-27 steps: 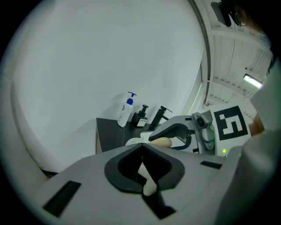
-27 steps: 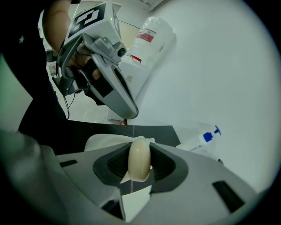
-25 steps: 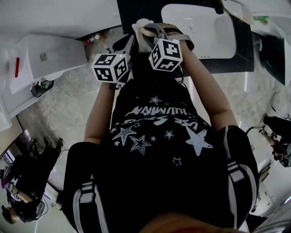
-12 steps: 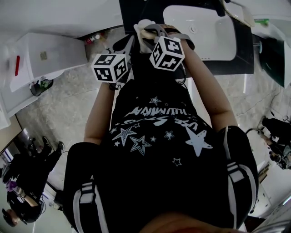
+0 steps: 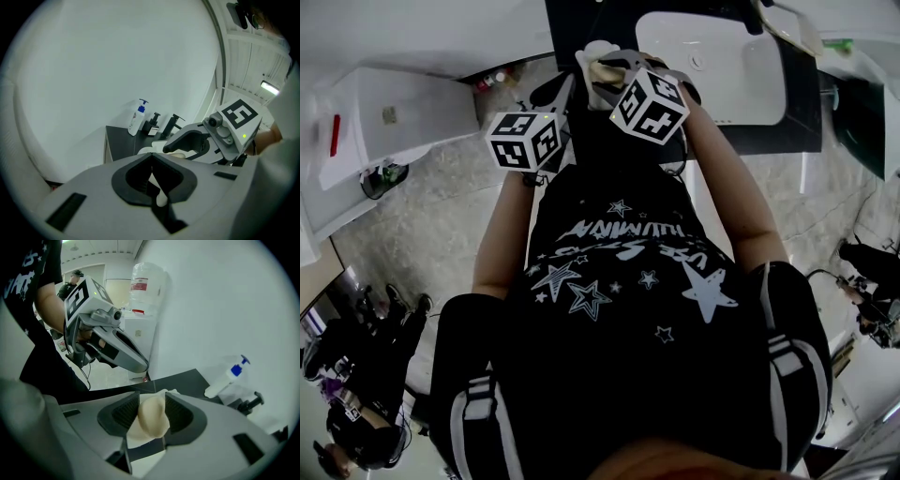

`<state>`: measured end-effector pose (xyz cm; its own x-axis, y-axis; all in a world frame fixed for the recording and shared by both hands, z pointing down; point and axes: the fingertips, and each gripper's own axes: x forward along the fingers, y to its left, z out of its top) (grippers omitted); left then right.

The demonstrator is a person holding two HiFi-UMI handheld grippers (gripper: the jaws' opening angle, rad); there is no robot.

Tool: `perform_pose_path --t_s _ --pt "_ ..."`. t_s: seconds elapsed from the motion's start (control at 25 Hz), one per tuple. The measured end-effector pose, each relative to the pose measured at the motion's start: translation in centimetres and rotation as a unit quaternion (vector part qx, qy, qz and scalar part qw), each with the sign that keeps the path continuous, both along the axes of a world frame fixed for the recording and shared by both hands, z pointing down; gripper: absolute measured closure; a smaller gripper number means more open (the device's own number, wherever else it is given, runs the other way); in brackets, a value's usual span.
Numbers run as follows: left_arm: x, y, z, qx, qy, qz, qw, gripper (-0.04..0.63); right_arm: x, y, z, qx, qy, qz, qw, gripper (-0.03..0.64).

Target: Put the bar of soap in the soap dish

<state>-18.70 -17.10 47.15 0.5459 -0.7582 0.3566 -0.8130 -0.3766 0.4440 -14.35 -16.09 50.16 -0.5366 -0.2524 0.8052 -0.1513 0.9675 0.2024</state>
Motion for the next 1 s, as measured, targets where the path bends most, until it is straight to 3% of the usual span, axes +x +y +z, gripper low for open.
perform_pose_path --t_s 1.0 --pt "0.8 1.1 -1.4 0.026 0.009 -0.004 0.9996 0.583 2.0 1.2 -3.0 0.002 -0.071 0.072 0.995 0.475"
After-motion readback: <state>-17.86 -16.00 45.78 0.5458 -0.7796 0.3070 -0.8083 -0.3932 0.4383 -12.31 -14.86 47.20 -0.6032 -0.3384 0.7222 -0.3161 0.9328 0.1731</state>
